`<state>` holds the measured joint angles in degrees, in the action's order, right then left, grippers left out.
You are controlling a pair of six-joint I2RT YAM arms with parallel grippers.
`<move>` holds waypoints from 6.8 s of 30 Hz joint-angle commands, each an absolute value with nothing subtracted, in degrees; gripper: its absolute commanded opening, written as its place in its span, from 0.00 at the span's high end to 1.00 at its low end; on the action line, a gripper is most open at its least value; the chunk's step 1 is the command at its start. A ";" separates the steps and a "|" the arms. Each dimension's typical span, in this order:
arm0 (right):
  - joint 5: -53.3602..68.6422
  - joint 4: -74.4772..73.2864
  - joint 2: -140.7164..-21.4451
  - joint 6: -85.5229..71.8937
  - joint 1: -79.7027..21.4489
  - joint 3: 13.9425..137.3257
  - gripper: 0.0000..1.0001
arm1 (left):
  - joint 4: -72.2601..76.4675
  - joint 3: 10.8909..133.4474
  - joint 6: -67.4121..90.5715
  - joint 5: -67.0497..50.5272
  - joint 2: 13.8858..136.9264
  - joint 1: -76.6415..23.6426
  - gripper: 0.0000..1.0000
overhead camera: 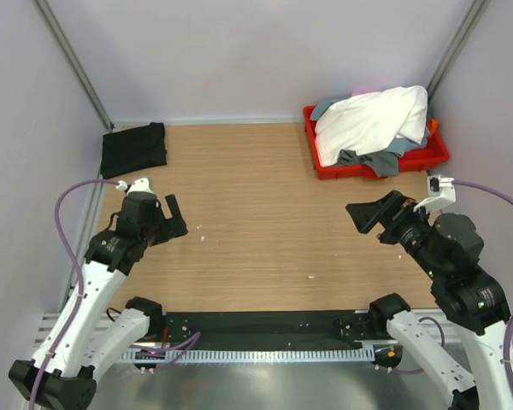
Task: Fold and stack the t-shirts
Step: Grab the tshirt from the pile, then move the tshirt to the center of the board, then flatten the tshirt out
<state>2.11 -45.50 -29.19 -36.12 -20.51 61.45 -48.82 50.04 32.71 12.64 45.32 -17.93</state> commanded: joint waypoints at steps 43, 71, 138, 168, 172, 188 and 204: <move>2.45 -34.19 -125.94 -20.74 12.04 121.37 0.18 | -47.37 51.50 31.55 10.02 44.82 -19.69 0.04; 18.38 -32.70 -96.70 -35.06 -1.83 134.13 0.99 | -48.96 52.03 33.05 15.91 41.48 -19.69 0.07; 11.96 -14.42 -99.14 -26.19 -9.31 64.86 0.07 | -35.51 76.65 41.13 27.16 108.72 -61.35 1.00; 9.50 -49.92 -66.36 -30.06 -9.58 87.89 0.99 | -71.19 95.36 26.90 37.16 60.22 -61.00 1.00; 7.30 -50.27 -69.16 -29.97 -7.12 86.92 0.99 | -72.25 90.72 27.86 41.74 57.05 -59.77 0.96; 3.24 -46.06 -70.76 -25.40 -4.57 71.03 0.00 | -67.17 72.18 34.80 19.09 61.35 -40.07 0.09; -5.88 -44.02 -44.92 -50.89 -37.53 35.51 0.00 | -47.64 64.50 44.65 20.56 78.47 -56.78 0.31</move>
